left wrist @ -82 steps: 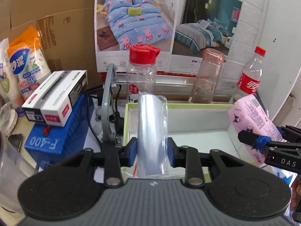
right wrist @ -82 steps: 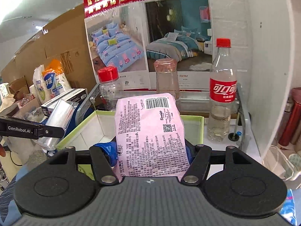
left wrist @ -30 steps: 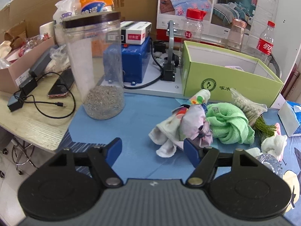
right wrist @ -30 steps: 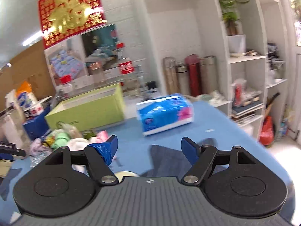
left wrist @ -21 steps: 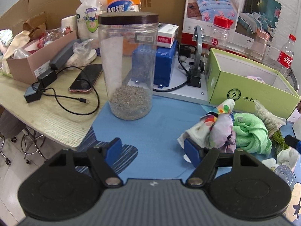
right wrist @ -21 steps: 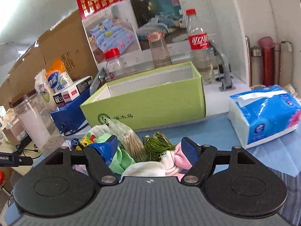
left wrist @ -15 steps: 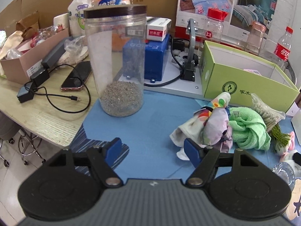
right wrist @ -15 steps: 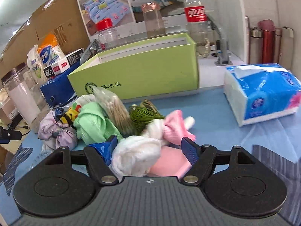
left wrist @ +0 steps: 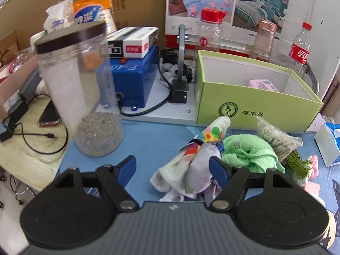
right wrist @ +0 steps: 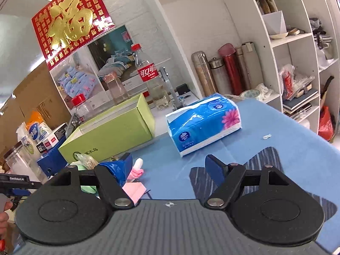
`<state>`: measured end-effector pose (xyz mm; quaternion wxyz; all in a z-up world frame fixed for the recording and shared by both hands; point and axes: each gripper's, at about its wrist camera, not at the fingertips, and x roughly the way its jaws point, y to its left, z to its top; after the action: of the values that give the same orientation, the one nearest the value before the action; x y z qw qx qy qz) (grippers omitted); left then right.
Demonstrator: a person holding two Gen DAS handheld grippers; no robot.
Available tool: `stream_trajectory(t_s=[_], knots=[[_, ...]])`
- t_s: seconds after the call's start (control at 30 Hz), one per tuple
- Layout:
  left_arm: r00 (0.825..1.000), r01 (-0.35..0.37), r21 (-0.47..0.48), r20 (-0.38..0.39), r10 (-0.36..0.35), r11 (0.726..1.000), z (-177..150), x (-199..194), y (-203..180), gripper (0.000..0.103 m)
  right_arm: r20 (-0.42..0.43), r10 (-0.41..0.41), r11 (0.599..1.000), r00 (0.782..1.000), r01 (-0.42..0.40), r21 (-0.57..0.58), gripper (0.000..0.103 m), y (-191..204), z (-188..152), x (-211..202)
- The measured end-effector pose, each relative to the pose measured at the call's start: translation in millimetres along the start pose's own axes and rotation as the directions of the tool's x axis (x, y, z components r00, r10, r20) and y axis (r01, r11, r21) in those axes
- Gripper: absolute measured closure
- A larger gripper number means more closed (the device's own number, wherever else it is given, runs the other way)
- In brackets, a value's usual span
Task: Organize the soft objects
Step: 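Move the left tool to the purple cloth bundle while the right tool approaches the white knotted towel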
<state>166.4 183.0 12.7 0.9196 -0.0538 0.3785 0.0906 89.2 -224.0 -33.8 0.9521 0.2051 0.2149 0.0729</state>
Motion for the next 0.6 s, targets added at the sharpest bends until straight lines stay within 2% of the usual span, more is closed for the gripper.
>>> stream_trajectory(t_s=[0.1, 0.17, 0.3, 0.47, 0.6], knots=[[0.999, -0.013, 0.055, -0.029, 0.015, 0.998, 12, 25, -14, 0.027, -0.045, 0.024, 1.000, 0.999, -0.023, 0.014, 0.042, 3, -6, 13], [0.999, -0.025, 0.055, -0.027, 0.026, 0.998, 21, 38, -18, 0.027, -0.062, 0.024, 1.000, 0.998, -0.023, 0.019, 0.042, 2, -10, 15], [0.995, -0.091, 0.057, -0.039, 0.093, 0.994, 32, 56, -21, 0.027, -0.083, 0.008, 1.000, 0.997, -0.006, 0.025, 0.042, -1, -14, 18], [0.991, -0.123, 0.080, -0.050, 0.127, 0.989, 11, 46, -12, 0.027, -0.077, 0.012, 0.999, 0.997, -0.010, 0.034, 0.041, -1, -12, 21], [0.990, -0.098, 0.078, -0.090, 0.105, 0.992, -21, 23, 2, 0.027, -0.080, 0.031, 0.999, 0.996, -0.028, 0.031, 0.041, 2, -11, 24]])
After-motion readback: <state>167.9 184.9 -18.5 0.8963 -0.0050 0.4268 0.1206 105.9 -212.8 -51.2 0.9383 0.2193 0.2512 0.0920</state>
